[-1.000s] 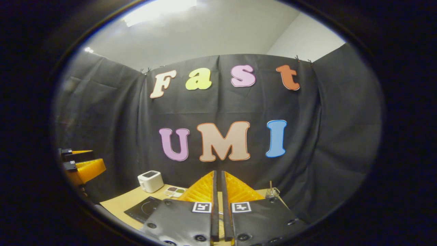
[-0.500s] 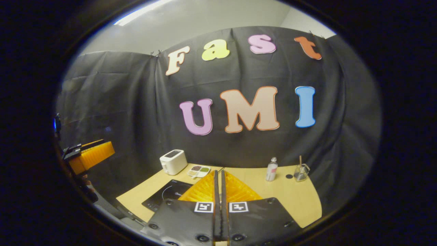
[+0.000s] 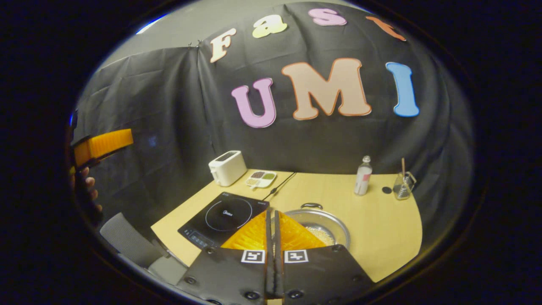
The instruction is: First push the handle of the pot to place it horizontally, then grasp the pot with both hands and set it on the induction cooktop.
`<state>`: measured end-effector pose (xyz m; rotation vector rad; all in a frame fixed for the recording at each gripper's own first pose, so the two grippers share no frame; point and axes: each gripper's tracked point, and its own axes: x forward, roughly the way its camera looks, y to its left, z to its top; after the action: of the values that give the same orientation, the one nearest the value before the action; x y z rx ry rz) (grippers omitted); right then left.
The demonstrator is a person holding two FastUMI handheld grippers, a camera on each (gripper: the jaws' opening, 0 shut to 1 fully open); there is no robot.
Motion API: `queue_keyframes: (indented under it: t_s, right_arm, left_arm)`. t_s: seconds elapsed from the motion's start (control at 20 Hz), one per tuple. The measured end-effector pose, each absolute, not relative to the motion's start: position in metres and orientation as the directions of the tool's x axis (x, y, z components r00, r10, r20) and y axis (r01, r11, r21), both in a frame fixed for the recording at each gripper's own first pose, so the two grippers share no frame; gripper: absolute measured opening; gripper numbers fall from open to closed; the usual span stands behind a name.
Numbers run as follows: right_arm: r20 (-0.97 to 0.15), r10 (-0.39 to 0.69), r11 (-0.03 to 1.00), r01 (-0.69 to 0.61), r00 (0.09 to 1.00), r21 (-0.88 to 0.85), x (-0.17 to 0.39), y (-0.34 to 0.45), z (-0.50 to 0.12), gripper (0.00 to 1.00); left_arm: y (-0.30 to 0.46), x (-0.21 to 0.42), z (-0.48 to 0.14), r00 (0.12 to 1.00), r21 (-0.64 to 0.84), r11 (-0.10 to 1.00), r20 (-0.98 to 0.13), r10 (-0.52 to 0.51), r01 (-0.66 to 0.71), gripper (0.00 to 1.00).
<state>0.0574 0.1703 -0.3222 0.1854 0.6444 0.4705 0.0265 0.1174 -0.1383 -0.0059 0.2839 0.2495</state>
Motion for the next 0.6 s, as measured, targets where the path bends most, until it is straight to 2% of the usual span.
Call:
queue_keyframes:
  t_s: [0.05, 0.15, 0.2, 0.4, 0.45, 0.5, 0.6]
  right_arm:
    - [-0.541, 0.491, 0.871, -0.377, 0.682, 0.315, 0.058, 0.173, -0.335, 0.02]
    - [-0.559, 0.528, 0.849, -0.400, 0.640, 0.344, 0.053, 0.182, -0.358, 0.00]
    - [-0.567, 0.538, 0.843, -0.411, 0.624, 0.349, 0.051, 0.184, -0.366, 0.03]
    - [-0.612, 0.551, 0.832, -0.425, 0.567, 0.356, 0.036, 0.191, -0.400, 0.02]
    - [-0.616, 0.560, 0.827, -0.425, 0.555, 0.369, 0.031, 0.194, -0.405, 0.02]
    - [-0.623, 0.568, 0.820, -0.436, 0.538, 0.371, 0.025, 0.199, -0.412, 0.02]
    - [-0.645, 0.570, 0.813, -0.466, 0.510, 0.350, 0.016, 0.203, -0.425, 0.02]
  left_arm:
    - [0.116, 0.028, -0.142, 0.923, 0.042, 0.966, -0.287, 0.257, -0.256, 0.94]
    - [0.114, 0.028, -0.152, 0.905, 0.070, 0.960, -0.320, 0.280, -0.273, 0.93]
    - [0.112, 0.029, -0.152, 0.902, 0.075, 0.958, -0.324, 0.287, -0.277, 0.94]
    - [0.106, 0.034, -0.161, 0.884, 0.083, 0.958, -0.370, 0.287, -0.276, 0.93]
    - [0.107, 0.034, -0.161, 0.883, 0.092, 0.957, -0.371, 0.289, -0.275, 0.89]
    - [0.109, 0.035, -0.158, 0.884, 0.100, 0.955, -0.363, 0.296, -0.279, 0.93]
    - [0.111, 0.035, -0.162, 0.877, 0.098, 0.953, -0.375, 0.301, -0.286, 0.90]
